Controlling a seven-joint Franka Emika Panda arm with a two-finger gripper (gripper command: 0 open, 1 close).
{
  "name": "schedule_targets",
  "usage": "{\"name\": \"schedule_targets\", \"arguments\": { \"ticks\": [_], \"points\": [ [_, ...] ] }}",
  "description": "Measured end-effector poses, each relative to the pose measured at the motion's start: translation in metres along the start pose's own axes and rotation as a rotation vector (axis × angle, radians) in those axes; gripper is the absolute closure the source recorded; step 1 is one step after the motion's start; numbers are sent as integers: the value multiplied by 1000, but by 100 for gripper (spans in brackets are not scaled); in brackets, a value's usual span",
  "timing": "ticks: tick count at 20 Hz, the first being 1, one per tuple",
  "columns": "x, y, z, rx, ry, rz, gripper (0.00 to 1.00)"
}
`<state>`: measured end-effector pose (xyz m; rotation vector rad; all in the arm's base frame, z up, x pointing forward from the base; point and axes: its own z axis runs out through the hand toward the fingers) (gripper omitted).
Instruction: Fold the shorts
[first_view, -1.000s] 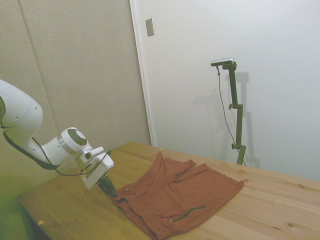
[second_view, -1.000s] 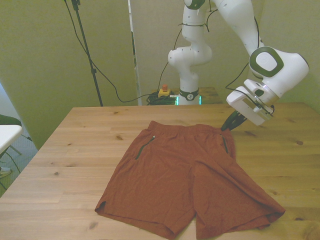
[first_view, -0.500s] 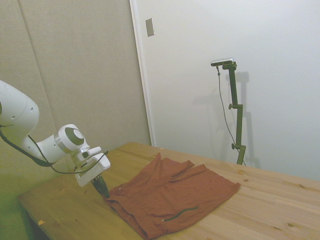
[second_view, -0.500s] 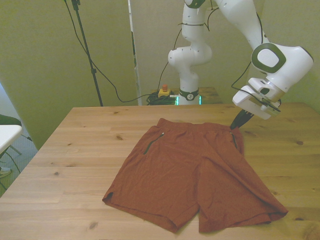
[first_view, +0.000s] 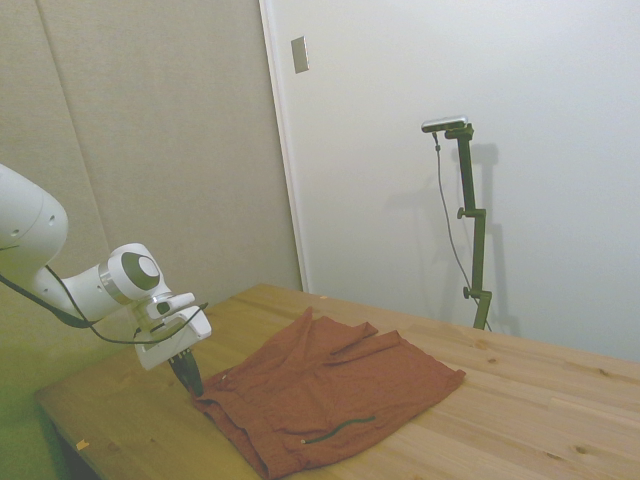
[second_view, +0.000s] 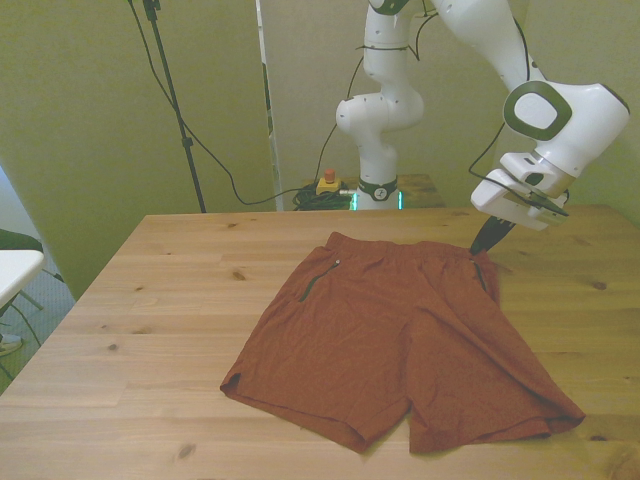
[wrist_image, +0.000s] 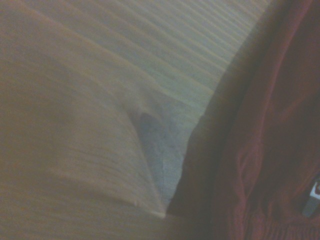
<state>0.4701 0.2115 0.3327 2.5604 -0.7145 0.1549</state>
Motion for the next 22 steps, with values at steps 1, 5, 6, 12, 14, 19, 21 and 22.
{"name": "schedule_targets", "arguments": {
  "ticks": [1, 5, 6, 12, 14, 19, 21, 22],
  "points": [
    [3, 3, -2, 10, -6, 12, 100],
    [21, 22, -16, 67, -27, 88, 100],
    [26, 29, -20, 85, -35, 105, 100],
    [57, 84, -41, 162, -76, 191, 100],
    [67, 110, -42, 188, -98, 224, 100],
    [85, 175, -45, 238, -108, 307, 100],
    [90, 196, -46, 250, -103, 333, 100],
    [93, 205, -46, 262, -108, 346, 100]
  ]
}}
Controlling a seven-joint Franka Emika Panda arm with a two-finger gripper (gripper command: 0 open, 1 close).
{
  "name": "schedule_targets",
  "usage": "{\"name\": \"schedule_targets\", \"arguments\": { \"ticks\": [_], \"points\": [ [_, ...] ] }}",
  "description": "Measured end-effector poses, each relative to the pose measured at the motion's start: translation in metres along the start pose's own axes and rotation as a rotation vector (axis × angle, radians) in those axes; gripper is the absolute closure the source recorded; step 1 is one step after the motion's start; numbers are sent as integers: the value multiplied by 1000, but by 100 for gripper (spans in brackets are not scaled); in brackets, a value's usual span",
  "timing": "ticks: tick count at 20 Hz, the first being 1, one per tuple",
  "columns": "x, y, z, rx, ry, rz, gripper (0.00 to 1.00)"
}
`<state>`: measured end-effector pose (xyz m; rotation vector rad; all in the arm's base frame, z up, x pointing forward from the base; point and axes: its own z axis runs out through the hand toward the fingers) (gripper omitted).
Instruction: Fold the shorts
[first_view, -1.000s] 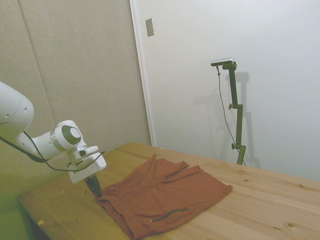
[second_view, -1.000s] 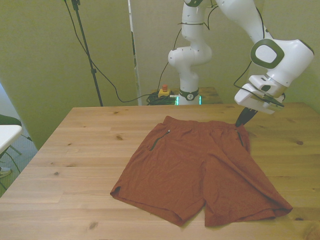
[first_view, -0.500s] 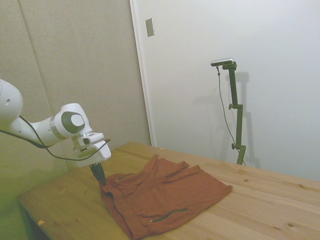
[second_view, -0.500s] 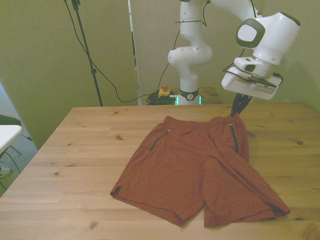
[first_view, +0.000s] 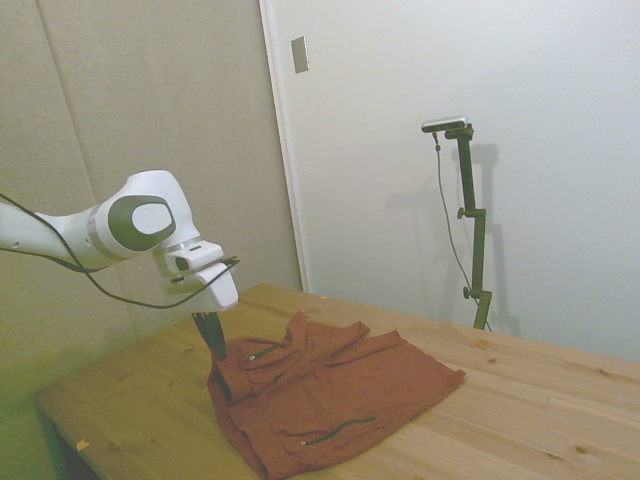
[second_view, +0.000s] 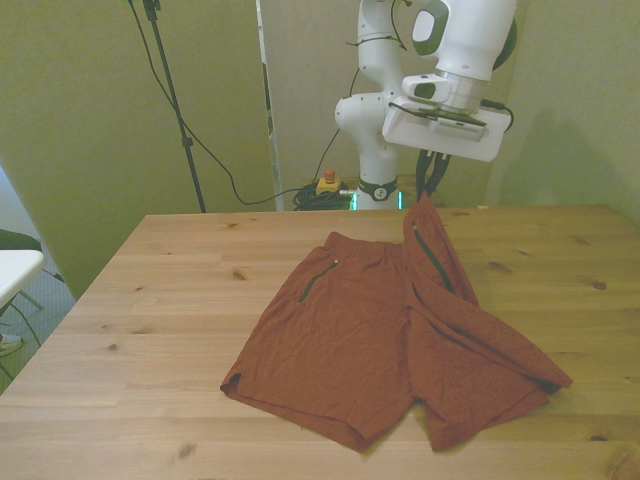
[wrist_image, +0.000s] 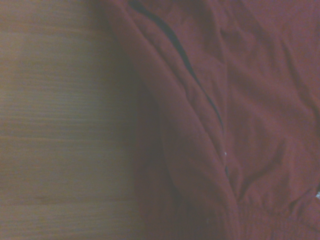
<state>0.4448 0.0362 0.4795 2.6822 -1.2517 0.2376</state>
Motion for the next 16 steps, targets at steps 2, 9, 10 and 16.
{"name": "schedule_targets", "arguments": {
  "ticks": [2, 9, 10, 16],
  "points": [
    [13, 17, -2, 42, -27, 20, 100],
    [68, 99, 42, 135, -156, 104, 100],
    [74, 110, 49, 144, -171, 113, 100],
    [103, 157, 89, 174, -236, 172, 100]
  ]
}}
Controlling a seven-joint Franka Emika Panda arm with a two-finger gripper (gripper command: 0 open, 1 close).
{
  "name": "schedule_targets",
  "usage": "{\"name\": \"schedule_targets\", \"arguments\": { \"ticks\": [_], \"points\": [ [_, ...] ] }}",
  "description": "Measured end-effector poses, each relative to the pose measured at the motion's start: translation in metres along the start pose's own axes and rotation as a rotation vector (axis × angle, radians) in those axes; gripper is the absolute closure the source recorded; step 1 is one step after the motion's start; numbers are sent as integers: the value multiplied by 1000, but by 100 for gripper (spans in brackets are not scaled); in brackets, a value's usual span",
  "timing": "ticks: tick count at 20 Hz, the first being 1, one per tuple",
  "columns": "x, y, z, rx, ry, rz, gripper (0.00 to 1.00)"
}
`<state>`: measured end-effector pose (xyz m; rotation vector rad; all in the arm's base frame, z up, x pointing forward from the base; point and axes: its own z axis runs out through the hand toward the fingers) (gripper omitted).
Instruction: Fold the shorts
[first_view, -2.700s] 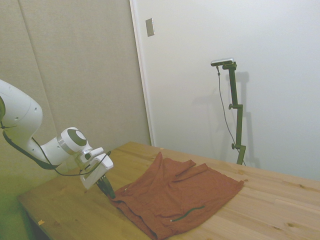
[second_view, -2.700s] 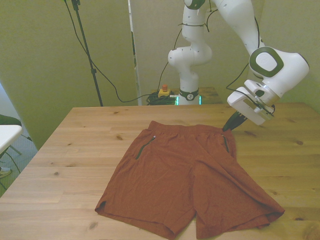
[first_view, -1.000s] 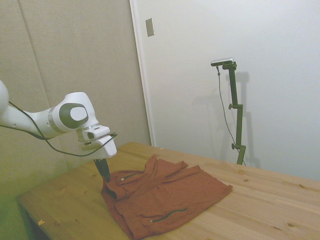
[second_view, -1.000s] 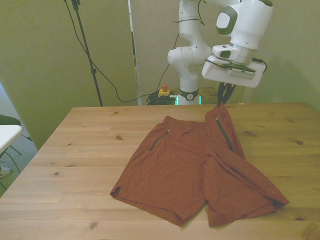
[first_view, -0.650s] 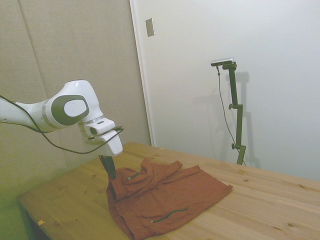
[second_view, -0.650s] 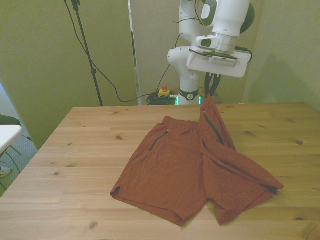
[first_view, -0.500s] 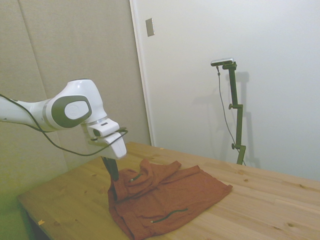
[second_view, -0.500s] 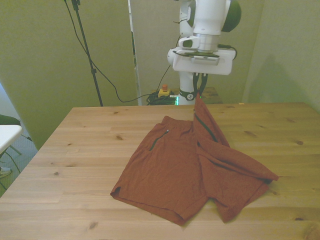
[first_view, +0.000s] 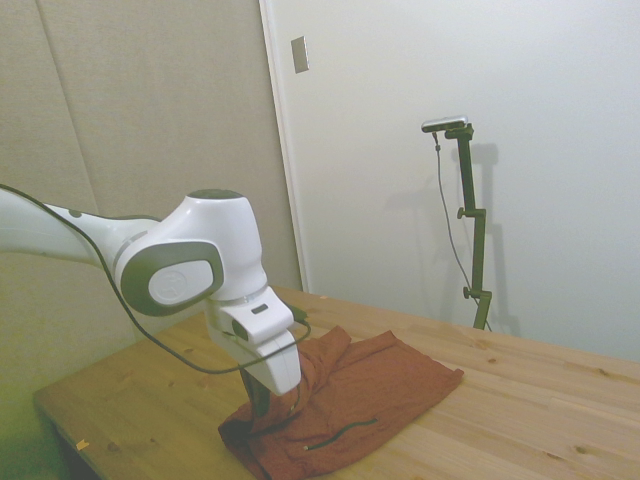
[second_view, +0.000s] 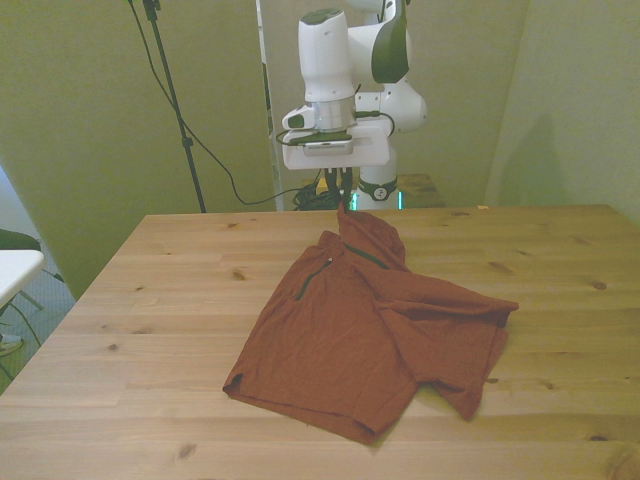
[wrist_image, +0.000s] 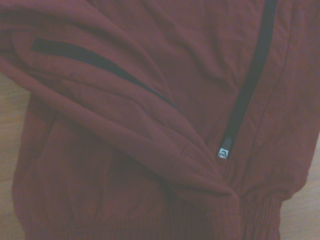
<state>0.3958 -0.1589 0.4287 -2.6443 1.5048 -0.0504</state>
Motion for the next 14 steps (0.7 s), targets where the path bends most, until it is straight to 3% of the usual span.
{"name": "schedule_targets", "arguments": {
  "ticks": [2, 3, 8, 14],
  "points": [
    [7, 7, 8, -12, -12, 24, 100],
    [11, 11, 12, -20, -22, 41, 0],
    [36, 37, 39, -48, -75, 136, 0],
    [45, 42, 40, -45, -71, 157, 0]
  ]
}}
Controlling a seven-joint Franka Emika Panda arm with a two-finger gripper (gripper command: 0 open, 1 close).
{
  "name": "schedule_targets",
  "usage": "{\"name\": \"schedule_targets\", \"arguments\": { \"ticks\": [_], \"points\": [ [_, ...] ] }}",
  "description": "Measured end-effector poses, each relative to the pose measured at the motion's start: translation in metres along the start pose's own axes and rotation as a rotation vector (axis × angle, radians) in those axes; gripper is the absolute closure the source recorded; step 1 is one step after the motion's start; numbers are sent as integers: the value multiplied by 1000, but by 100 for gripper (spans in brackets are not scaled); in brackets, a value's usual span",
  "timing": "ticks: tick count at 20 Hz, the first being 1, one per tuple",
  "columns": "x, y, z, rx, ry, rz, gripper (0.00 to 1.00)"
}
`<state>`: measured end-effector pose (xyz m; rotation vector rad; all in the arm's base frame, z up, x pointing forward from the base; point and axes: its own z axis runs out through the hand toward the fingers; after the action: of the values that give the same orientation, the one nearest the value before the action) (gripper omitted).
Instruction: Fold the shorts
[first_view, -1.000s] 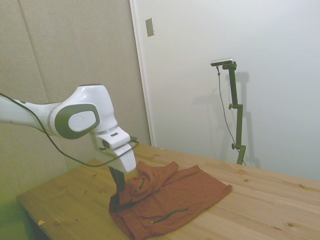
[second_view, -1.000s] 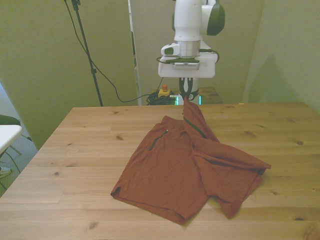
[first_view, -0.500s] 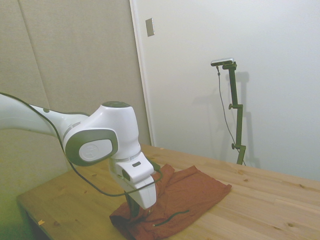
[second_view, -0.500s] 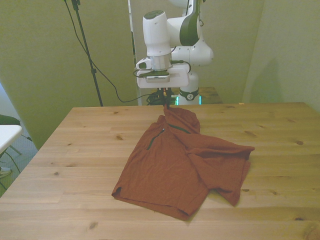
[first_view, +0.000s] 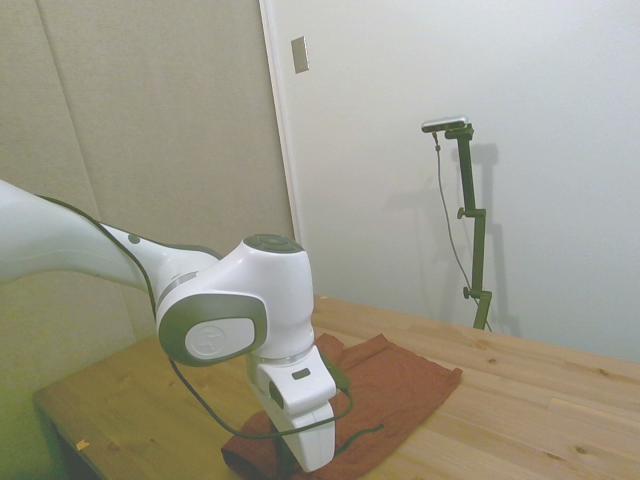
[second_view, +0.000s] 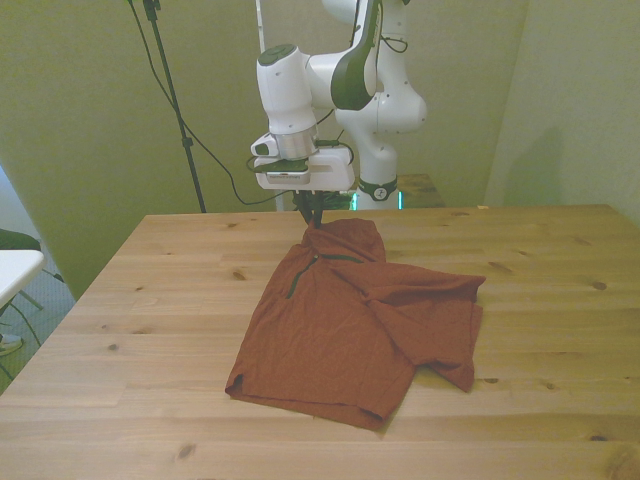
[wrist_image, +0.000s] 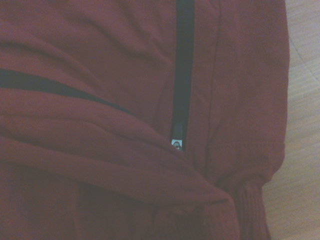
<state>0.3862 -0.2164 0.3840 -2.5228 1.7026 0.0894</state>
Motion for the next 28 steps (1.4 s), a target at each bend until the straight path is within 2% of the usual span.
{"name": "schedule_targets", "arguments": {
  "ticks": [16, 22, 28],
  "points": [
    [-2, -3, -2, 0, 13, -12, 0],
    [-23, -14, -26, -36, 101, -43, 0],
    [-83, -24, -73, -90, 218, -111, 0]
  ]
}}
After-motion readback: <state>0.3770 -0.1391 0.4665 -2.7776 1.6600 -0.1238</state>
